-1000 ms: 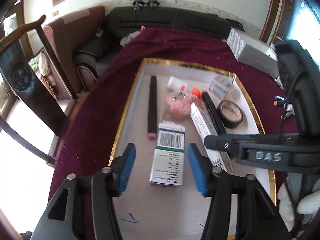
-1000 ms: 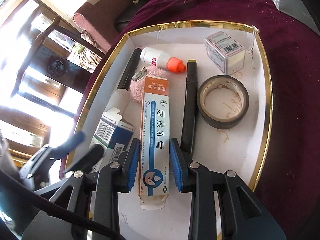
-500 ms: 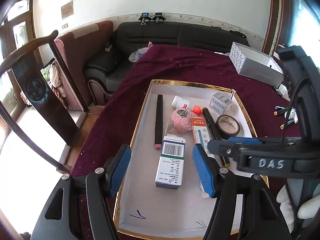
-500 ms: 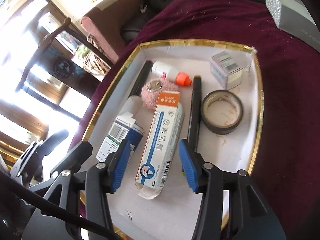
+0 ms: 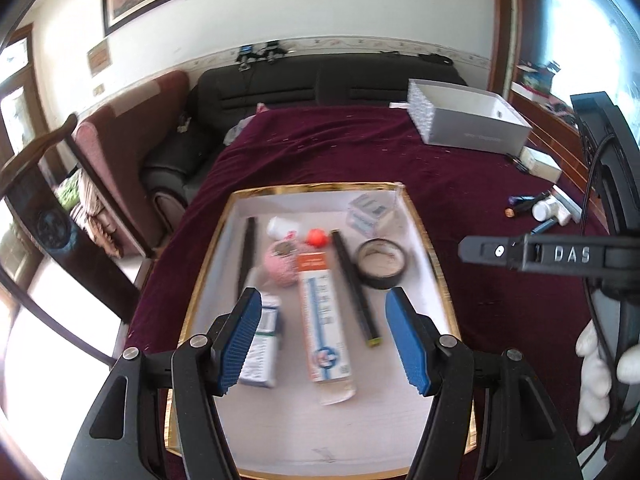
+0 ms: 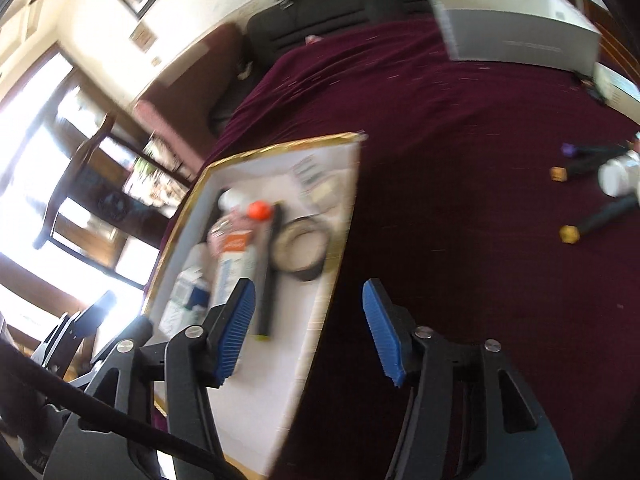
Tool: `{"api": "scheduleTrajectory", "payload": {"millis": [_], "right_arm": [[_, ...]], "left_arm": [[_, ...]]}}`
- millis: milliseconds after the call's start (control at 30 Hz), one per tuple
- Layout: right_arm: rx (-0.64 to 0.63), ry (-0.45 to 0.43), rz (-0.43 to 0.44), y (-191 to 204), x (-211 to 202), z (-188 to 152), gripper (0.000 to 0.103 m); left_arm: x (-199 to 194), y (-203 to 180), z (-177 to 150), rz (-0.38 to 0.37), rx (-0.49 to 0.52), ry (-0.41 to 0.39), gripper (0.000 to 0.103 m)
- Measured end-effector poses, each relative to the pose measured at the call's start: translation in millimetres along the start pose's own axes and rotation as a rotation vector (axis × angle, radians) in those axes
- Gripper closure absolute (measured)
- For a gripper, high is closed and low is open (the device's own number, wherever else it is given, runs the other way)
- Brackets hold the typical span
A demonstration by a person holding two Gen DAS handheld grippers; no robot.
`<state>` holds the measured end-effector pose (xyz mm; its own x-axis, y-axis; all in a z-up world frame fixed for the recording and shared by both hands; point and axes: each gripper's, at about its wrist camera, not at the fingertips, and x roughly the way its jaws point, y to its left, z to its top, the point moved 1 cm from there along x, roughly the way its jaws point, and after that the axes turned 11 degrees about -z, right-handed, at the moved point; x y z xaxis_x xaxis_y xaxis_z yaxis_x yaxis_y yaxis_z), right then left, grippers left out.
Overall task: Organize objects
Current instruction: 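Open both grippers to release the boxes and move back to the pile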
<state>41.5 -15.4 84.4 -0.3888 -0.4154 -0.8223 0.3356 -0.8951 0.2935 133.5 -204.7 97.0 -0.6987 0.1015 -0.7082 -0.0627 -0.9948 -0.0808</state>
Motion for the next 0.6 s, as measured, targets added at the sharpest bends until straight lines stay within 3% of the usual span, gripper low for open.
{"api": "scheduleTrajectory", "payload": {"millis": [333, 600], "right_arm": [[0.141, -0.106, -0.088, -109, -48, 1, 0.042], [0.273, -0.137, -0.103, -186, -66, -6, 0.042]], "left_arm": [[27, -84, 21, -0.045, 0.138, 0.051, 0.044], [52, -144, 28, -0.066, 0.239, 0.1, 0.044]]}}
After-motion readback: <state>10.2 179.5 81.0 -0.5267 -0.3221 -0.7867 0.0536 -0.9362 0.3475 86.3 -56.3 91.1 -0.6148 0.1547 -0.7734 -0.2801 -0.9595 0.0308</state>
